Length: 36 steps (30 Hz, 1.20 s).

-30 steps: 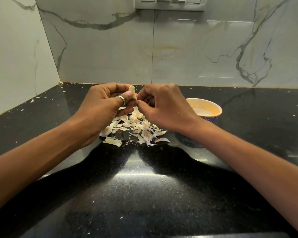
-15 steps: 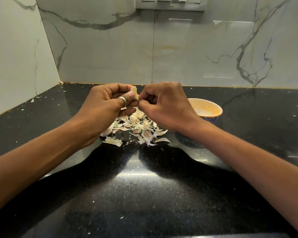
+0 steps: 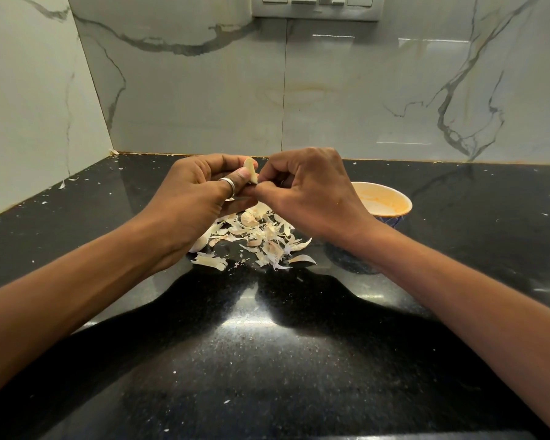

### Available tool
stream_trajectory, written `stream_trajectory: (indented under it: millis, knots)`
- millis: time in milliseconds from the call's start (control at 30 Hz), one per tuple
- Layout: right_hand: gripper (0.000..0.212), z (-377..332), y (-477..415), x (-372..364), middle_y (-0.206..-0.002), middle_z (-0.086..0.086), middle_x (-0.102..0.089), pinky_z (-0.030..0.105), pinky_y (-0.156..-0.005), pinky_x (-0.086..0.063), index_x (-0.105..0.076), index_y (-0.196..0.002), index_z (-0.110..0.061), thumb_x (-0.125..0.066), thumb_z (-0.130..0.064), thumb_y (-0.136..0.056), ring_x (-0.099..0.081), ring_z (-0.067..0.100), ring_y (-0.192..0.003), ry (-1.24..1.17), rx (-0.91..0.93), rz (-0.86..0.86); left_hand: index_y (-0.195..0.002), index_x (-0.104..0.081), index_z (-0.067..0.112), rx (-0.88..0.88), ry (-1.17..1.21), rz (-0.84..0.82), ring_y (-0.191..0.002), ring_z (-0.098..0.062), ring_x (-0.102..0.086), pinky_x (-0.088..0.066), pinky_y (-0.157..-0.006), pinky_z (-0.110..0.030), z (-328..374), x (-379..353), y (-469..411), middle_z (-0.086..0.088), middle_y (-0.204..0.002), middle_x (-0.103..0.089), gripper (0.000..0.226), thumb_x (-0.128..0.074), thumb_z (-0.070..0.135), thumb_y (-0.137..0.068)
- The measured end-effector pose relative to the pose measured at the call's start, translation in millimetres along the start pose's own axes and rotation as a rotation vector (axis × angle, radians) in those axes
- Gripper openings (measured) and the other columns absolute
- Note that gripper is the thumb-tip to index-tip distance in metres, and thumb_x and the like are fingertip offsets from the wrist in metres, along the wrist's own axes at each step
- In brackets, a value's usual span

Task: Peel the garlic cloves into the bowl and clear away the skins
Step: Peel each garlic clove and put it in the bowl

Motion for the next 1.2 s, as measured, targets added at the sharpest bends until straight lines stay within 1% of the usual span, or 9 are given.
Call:
stream_trajectory:
  millis: [200, 300, 367, 433, 600, 833, 933, 1067, 1200]
  knots:
    - [0.02, -0.3, -0.3, 1.0, -0.047, -0.016, -0.052, 0.011, -0.051, -0.032, -0.07, -0.064, -0.024, -0.076, -0.018, -0.081, -0.049, 0.003, -0.045, -0.071, -0.012, -0.029, -0.112, -0.068, -0.002, 0.053, 0.081, 0.009, -0.092, -0.016, -0.071, -0.059, -0.079, -0.024, -4.4, -0.1, -1.5, -0.023, -0.111, -0.071, 0.019, -0.057, 0.003, -0.098]
    - [0.019, 0.4, -0.4, 2.2, -0.048, -0.015, -0.056, 0.014, -0.05, -0.039, -0.071, -0.064, -0.02, -0.073, -0.015, -0.082, -0.053, 0.004, -0.047, -0.114, -0.027, -0.044, -0.114, -0.068, -0.002, 0.099, 0.151, 0.024, -0.093, -0.018, -0.068, -0.06, -0.078, -0.024, -7.3, 1.0, -2.5, -0.02, -0.106, -0.071, 0.02, -0.055, 0.002, -0.099]
    - [0.02, 0.3, -0.9, 4.3, -0.049, -0.013, -0.059, 0.021, -0.048, -0.046, -0.071, -0.065, -0.017, -0.073, -0.014, -0.085, -0.058, 0.008, -0.047, -0.129, -0.025, -0.046, -0.112, -0.068, -0.001, 0.129, 0.207, 0.039, -0.087, -0.017, -0.068, -0.061, -0.075, -0.023, -8.1, 4.0, -3.2, -0.014, -0.094, -0.074, 0.019, -0.054, 0.002, -0.099]
    - [0.019, 1.9, -1.7, 6.0, -0.053, -0.007, -0.063, 0.032, -0.052, -0.053, -0.072, -0.068, -0.013, -0.073, -0.014, -0.087, -0.064, 0.015, -0.051, -0.147, -0.032, -0.047, -0.11, -0.068, 0.0, 0.137, 0.225, 0.034, -0.082, -0.015, -0.069, -0.061, -0.072, -0.023, -7.0, 5.1, -4.0, -0.01, -0.086, -0.075, 0.018, -0.054, 0.002, -0.099]
    - [0.014, 5.0, -2.6, 5.5, -0.06, -0.001, -0.068, 0.039, -0.056, -0.055, -0.075, -0.071, -0.011, -0.073, -0.013, -0.085, -0.066, 0.019, -0.055, -0.177, -0.045, -0.038, -0.113, -0.068, 0.001, 0.13, 0.198, 0.007, -0.089, -0.017, -0.069, -0.06, -0.074, -0.023, -8.0, 0.6, -2.6, -0.013, -0.097, -0.074, 0.02, -0.055, 0.003, -0.098]
    - [0.022, 7.2, -3.3, 7.2, -0.059, 0.001, -0.067, 0.04, -0.055, -0.053, -0.075, -0.069, -0.011, -0.066, -0.017, -0.089, -0.066, 0.021, -0.056, -0.139, -0.039, -0.02, -0.114, -0.069, 0.003, 0.141, 0.184, -0.007, -0.086, -0.013, -0.069, -0.06, -0.077, -0.025, -9.7, -0.3, -2.2, -0.008, -0.093, -0.076, 0.021, -0.054, 0.003, -0.099]
    - [0.022, 9.5, -4.1, 8.4, -0.058, 0.0, -0.066, 0.038, -0.057, -0.054, -0.071, -0.067, -0.012, -0.071, -0.02, -0.087, -0.066, 0.019, -0.056, -0.106, -0.056, -0.001, -0.114, -0.069, 0.003, 0.144, 0.182, -0.025, -0.085, -0.013, -0.069, -0.06, -0.074, -0.025, -9.1, -2.3, -0.9, -0.008, -0.095, -0.075, 0.022, -0.054, 0.003, -0.099]
    - [0.009, 10.9, -5.3, 7.7, -0.072, -0.006, -0.069, 0.027, -0.061, -0.058, -0.072, -0.084, -0.013, -0.079, -0.018, -0.084, -0.066, 0.01, -0.063, -0.144, -0.068, -0.002, -0.112, -0.07, 0.005, 0.14, 0.185, -0.043, -0.08, -0.01, -0.069, -0.06, -0.071, -0.023, -8.4, -5.3, -0.3, -0.006, -0.09, -0.074, 0.021, -0.053, 0.003, -0.1]
    - [0.01, 9.0, -5.8, 4.0, -0.078, -0.008, -0.07, 0.024, -0.065, -0.059, -0.074, -0.094, -0.012, -0.076, -0.011, -0.085, -0.067, 0.004, -0.066, -0.154, -0.038, -0.031, -0.105, -0.072, 0.008, 0.137, 0.191, -0.063, -0.079, -0.009, -0.069, -0.059, -0.07, -0.023, -8.3, -7.0, 0.1, -0.004, -0.086, -0.072, 0.021, -0.052, 0.003, -0.1]
Point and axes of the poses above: each hand's wrist, its own y-axis away from the middle knuckle, its own x-axis out of the back of the hand, z = x × y, the point moved 9 cm from there along -y, towards the middle knuckle
